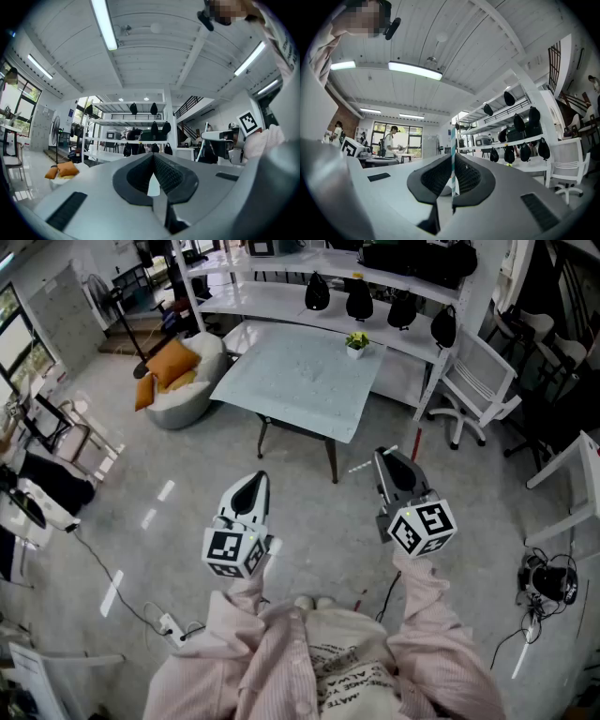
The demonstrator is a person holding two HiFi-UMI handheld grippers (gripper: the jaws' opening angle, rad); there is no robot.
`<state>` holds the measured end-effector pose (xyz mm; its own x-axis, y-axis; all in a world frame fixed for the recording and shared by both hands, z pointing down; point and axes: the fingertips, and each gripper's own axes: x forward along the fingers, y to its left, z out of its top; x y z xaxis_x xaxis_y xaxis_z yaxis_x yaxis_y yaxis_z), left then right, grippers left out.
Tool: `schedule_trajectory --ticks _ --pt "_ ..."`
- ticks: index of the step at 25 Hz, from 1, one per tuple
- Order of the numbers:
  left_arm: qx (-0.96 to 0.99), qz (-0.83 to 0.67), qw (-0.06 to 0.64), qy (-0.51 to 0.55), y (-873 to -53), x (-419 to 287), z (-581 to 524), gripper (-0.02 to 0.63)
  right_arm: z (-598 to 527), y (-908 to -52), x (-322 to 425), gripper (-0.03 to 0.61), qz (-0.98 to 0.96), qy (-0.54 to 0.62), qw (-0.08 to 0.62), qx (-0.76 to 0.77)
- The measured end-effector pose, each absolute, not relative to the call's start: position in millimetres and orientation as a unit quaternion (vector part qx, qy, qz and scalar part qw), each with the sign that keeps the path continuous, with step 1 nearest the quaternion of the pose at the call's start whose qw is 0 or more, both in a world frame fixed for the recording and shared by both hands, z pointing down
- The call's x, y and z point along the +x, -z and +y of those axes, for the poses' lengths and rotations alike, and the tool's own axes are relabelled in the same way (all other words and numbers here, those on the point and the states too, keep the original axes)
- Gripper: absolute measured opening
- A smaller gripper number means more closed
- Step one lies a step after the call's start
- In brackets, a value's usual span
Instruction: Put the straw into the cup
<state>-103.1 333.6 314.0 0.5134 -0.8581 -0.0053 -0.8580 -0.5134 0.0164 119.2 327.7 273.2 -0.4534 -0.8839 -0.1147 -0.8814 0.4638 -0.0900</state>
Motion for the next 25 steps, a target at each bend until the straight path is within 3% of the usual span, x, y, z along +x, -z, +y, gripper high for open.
schedule_trajectory --ticks 25 --pt "0.854 -0.519 0.027 0.017 -327.1 -92.0 336.6 0.000 313.0 -289.5 146.6 0.015 0.854 0.041 0.103 -0.508"
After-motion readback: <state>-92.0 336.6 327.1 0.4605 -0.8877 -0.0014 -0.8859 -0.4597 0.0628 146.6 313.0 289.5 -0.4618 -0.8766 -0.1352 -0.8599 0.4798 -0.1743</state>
